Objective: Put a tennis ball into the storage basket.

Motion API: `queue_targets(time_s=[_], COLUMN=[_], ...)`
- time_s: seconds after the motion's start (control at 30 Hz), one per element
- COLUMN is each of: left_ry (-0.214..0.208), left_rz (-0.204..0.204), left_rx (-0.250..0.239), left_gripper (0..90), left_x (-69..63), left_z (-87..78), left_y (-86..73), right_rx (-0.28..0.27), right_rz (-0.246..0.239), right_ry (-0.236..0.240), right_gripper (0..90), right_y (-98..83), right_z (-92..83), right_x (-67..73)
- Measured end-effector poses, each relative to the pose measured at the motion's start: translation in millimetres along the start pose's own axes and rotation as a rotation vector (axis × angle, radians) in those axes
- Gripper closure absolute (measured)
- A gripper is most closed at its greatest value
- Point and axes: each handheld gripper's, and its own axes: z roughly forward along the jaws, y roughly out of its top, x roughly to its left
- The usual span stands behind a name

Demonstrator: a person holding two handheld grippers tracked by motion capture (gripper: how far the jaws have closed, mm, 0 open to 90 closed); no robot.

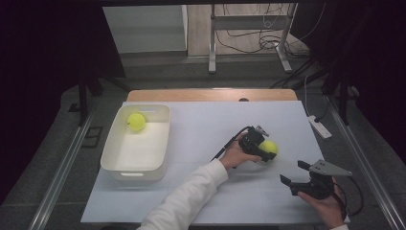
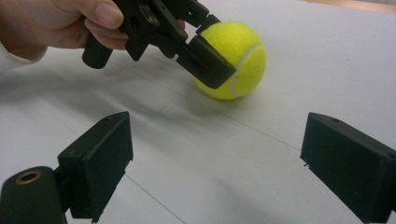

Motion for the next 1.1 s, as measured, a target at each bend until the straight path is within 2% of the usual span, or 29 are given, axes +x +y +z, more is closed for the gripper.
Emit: queue_targets(time_s=[0.47,1.1], left_ry=[0.009,0.028], left_rz=[0.016,0.032], left_rx=[-0.027,-0.08], left_gripper=[27.2,27.2], left_x=[-1.4,-3.8], left_z=[-18.3,-42.6], left_y=[4.3,2.6], right_rx=[-0.001,0.003], right_rz=[0.0,-0.004], right_ry=[0.001,-0.006], right_gripper=[9.2,9.2], right_y=[0.0,0.6], right_z=[0.5,0.7], right_x=[0.4,1.4])
